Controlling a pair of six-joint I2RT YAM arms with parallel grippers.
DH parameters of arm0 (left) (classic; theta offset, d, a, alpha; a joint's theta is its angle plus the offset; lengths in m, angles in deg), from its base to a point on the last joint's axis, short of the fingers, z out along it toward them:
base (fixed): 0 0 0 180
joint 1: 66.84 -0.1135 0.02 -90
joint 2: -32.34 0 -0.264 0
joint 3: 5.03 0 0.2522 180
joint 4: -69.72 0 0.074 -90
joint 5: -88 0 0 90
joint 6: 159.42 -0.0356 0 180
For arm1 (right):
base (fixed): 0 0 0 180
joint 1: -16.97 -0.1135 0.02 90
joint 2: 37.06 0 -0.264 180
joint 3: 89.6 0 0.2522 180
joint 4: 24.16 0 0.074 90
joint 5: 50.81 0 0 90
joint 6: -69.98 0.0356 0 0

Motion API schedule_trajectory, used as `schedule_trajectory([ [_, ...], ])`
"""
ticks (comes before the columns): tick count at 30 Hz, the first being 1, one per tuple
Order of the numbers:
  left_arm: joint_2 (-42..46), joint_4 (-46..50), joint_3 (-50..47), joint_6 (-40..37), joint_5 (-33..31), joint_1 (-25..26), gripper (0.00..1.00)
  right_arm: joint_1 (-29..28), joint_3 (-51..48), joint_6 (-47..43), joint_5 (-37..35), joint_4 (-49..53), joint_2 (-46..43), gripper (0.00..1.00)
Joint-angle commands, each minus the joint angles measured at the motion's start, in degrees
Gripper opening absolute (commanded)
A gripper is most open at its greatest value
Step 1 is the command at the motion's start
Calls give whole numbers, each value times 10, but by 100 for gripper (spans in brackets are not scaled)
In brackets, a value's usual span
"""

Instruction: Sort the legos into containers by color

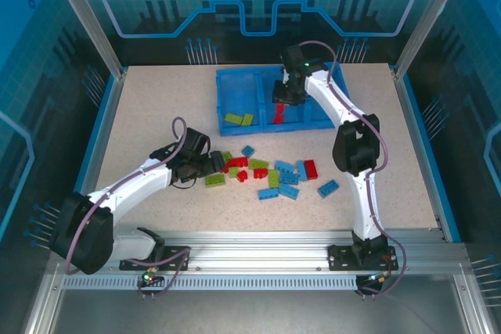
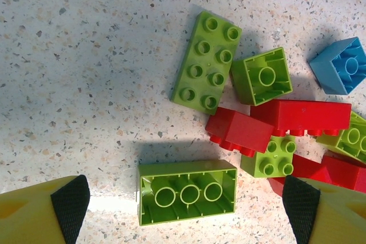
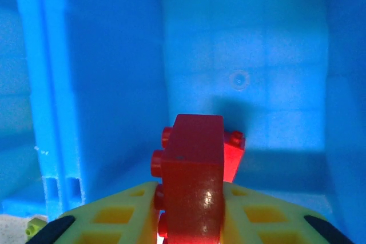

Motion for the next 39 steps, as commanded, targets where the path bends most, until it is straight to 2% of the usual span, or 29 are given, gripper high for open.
schedule_trajectory([
  [1,-6,-6,-5,17,17,-3,92,4,37,-11,-7,29,10,34],
  [6,-19,-9,4,21,27,-2,92,2,34,-15,5,40,4,61],
  [13,-12,22,-6,-5,13,-2,90,-19,-73,-24,9,-3,-91,73],
  [22,-42,8,-4,10,12,41,89,-18,-225,-6,-1,-55,-203,75],
  [27,-85,29,15,19,-14,68,87,-13,-243,-8,-12,-50,-228,76],
  [39,-113,11,20,28,-21,70,84,0,-271,-8,-12,-57,-256,78],
])
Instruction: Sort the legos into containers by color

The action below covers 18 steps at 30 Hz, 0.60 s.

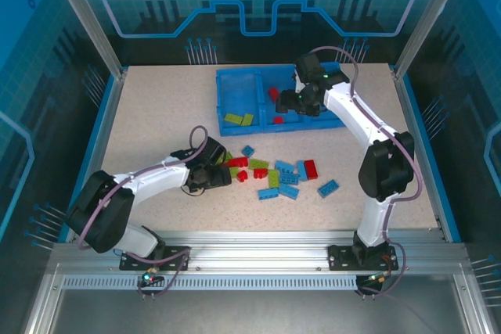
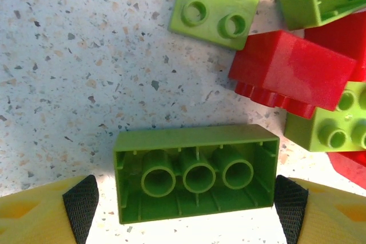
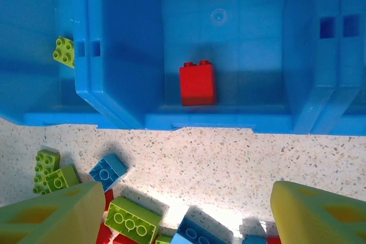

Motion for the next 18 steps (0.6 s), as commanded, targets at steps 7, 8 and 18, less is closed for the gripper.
schedule_trajectory([
  [7,-37,1,35,8,-10,1,81,11,-30,7,-3,-11,-27,78],
  [8,-40,1,35,8,-11,1,79,12,-33,8,-4,-12,-29,78],
  [18,0,25,29,17,-38,2,58,8,-79,-10,-21,-16,-65,78],
])
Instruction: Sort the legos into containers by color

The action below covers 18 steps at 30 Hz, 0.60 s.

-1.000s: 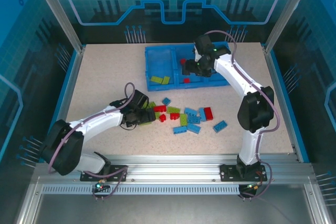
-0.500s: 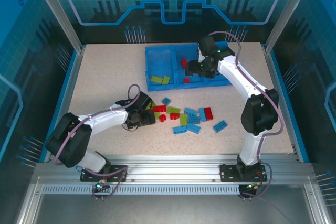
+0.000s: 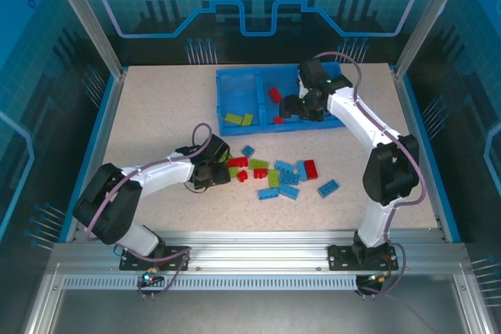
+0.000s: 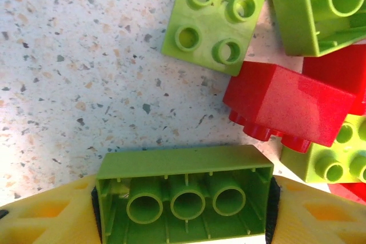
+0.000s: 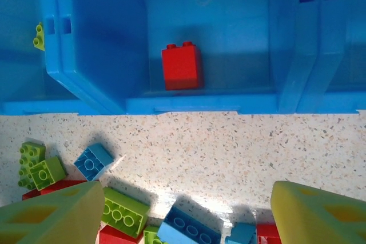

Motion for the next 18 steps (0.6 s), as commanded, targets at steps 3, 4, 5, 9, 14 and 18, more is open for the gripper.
schedule_trajectory([
  [3,56,47,15,5,-37,2,59,-3,-44,-22,-37,-2,-46,78],
  [4,65,55,20,4,-40,2,59,-3,-54,-23,-41,-1,-49,78],
  [5,73,63,29,2,-45,1,59,-3,-66,-22,-46,-3,-55,78],
  [9,96,84,73,-12,-69,1,60,3,-117,-15,-47,-22,-83,78],
  [14,59,77,182,-78,-87,-15,62,2,-162,-15,-26,-40,-104,76],
  [18,-26,74,305,-135,-57,-40,62,-14,-190,-22,-28,-45,-119,75],
])
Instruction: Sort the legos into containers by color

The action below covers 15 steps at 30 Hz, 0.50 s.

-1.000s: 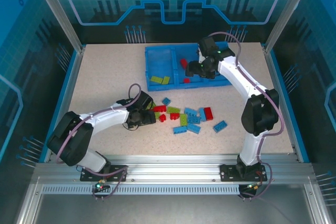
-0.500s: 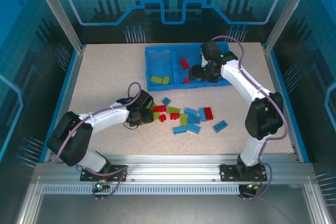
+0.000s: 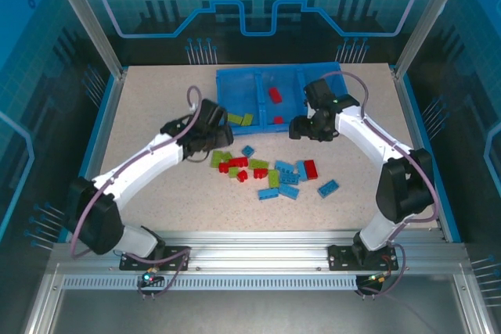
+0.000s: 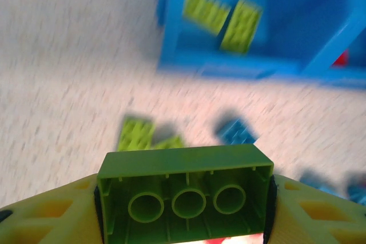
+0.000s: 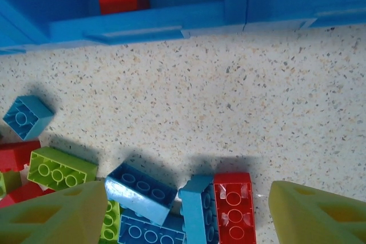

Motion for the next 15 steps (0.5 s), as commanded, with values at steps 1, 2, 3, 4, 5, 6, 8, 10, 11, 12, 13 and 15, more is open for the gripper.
schedule_trajectory([
  [1,-72,5,96,-73,11,-19,63,-16,-22,-11,4,-14,-27,75],
  [2,-101,4,128,-85,14,-22,63,-21,-30,-14,1,-18,-33,75],
  [3,-128,7,159,-94,16,-26,63,-28,-38,-16,0,-24,-38,75],
  [4,-150,10,186,-99,18,-29,63,-35,-43,-21,0,-28,-40,75],
  [5,-178,12,215,-100,29,-35,63,-43,-46,-24,-2,-30,-41,75],
  [6,-203,14,242,-98,40,-41,63,-50,-48,-26,-6,-28,-41,75],
  [8,-244,18,283,-91,58,-49,63,-59,-52,-21,-10,-23,-39,74],
  [10,-275,16,307,-81,70,-55,63,-63,-62,-14,-8,-26,-40,74],
  [11,-288,13,315,-73,75,-59,63,-66,-70,-15,-6,-31,-43,73],
  [12,-296,9,321,-68,80,-61,63,-69,-76,-19,-4,-35,-45,73],
  [13,-305,4,326,-63,84,-62,63,-75,-80,-27,-4,-38,-47,72],
  [15,-320,3,340,-60,86,-64,63,-90,-84,-50,-11,-40,-46,72],
])
